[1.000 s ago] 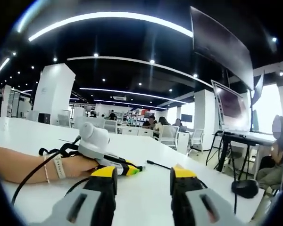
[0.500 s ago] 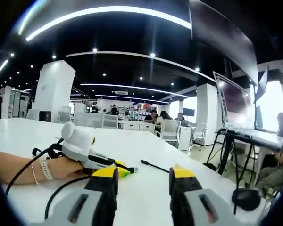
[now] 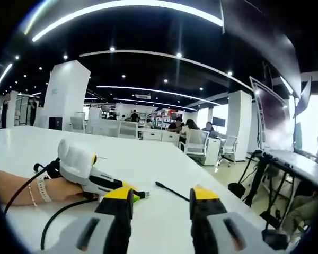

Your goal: Find the charging cable on the desk, coil it up and secure with Velcro.

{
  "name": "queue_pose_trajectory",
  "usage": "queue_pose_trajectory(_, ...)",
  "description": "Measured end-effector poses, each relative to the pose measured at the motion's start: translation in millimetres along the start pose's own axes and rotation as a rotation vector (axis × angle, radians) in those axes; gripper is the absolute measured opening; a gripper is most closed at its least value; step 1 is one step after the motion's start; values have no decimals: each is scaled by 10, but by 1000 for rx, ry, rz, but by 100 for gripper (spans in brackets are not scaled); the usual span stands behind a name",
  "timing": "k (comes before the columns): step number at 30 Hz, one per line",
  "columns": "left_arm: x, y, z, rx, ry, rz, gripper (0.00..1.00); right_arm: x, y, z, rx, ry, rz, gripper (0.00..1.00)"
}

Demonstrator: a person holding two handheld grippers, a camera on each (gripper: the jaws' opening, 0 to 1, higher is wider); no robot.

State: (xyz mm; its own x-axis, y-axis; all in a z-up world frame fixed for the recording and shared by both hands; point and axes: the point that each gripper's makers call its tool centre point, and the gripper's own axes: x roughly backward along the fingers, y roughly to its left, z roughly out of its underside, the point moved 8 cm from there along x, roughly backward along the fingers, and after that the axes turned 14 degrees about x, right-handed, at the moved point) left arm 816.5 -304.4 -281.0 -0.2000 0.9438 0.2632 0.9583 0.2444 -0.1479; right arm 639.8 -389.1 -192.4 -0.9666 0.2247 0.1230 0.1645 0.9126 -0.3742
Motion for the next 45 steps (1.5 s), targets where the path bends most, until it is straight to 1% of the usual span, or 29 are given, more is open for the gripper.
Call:
queue_pose_trajectory(6,-6,4,-1,2,0,0,7,-99,-28,-51,25,12,-17,44)
queue_pose_trajectory(11,-18,17,-9,4,0,1,7,-226,-90,-87,15,4,-30,43)
queue_pose_trajectory(13,-29,30,-16,3,1,4,7,-279,-102,-93,16,12,-41,43)
queue_pose_trajectory(19,-41,43,-22,3,1,5,7,-416,-147,-116,62,41,-64,44)
queue_pose_trajectory(24,-47,46,-28,2,1,5,7,-529,-205,-93,91,77,-78,43)
queue_pose_trajectory(29,-45,44,-31,4,1,5,7,-664,-275,-23,102,122,-102,44)
queue_pose_trajectory(32,-46,45,-34,4,1,5,7,-721,-299,-14,77,122,-134,44)
queue_pose_trajectory(36,-44,44,-35,5,0,5,7,-837,-349,-1,79,137,-163,44)
queue_pose_trajectory(38,-43,43,-35,6,0,5,7,-872,-352,0,83,138,-175,44)
queue_pose_trajectory(42,-40,42,-35,9,0,8,7,-984,-376,5,117,163,-194,43)
queue_pose_trajectory(45,-39,43,-35,11,0,8,7,-1060,-380,-2,129,156,-215,43)
